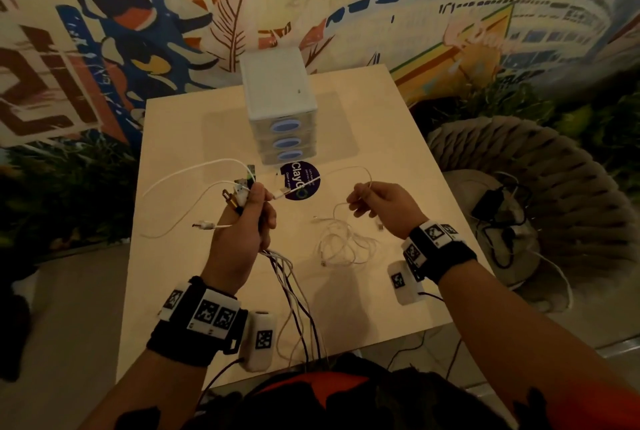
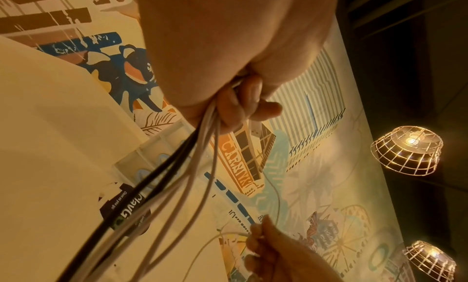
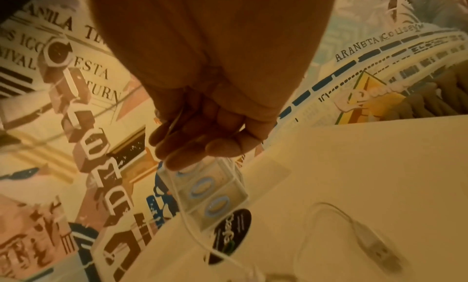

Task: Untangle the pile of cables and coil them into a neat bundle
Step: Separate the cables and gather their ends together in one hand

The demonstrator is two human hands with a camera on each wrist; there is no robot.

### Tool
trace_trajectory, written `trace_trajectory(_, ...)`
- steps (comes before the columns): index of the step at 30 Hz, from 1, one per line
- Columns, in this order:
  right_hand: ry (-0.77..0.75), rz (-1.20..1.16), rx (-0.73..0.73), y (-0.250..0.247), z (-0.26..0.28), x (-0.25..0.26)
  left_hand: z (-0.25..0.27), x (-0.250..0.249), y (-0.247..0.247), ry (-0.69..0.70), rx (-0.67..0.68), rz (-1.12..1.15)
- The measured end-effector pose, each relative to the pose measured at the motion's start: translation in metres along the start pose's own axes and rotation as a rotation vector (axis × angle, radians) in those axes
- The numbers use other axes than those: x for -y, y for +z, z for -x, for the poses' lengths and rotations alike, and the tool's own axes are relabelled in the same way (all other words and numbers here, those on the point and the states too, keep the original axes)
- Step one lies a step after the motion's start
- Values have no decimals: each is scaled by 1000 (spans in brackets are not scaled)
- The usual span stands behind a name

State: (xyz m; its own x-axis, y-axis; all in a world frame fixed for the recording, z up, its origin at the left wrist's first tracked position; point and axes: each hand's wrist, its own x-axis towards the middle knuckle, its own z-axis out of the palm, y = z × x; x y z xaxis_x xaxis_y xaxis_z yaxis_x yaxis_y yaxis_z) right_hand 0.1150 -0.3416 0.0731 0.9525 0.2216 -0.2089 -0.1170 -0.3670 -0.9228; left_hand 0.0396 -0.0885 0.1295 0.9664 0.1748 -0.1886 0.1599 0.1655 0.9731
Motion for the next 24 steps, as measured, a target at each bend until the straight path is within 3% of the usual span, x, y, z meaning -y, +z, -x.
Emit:
trace_trajectory(8, -145, -106, -20, -16, 11, 46, 0, 6, 6, 10, 21, -112)
trace_trajectory(18, -301, -215, 223, 0, 21, 85, 12, 5, 37, 63, 385, -272)
trace_trajectory(24, -302, -218, 234, 1, 25, 81, 9, 6, 39, -64, 360, -267)
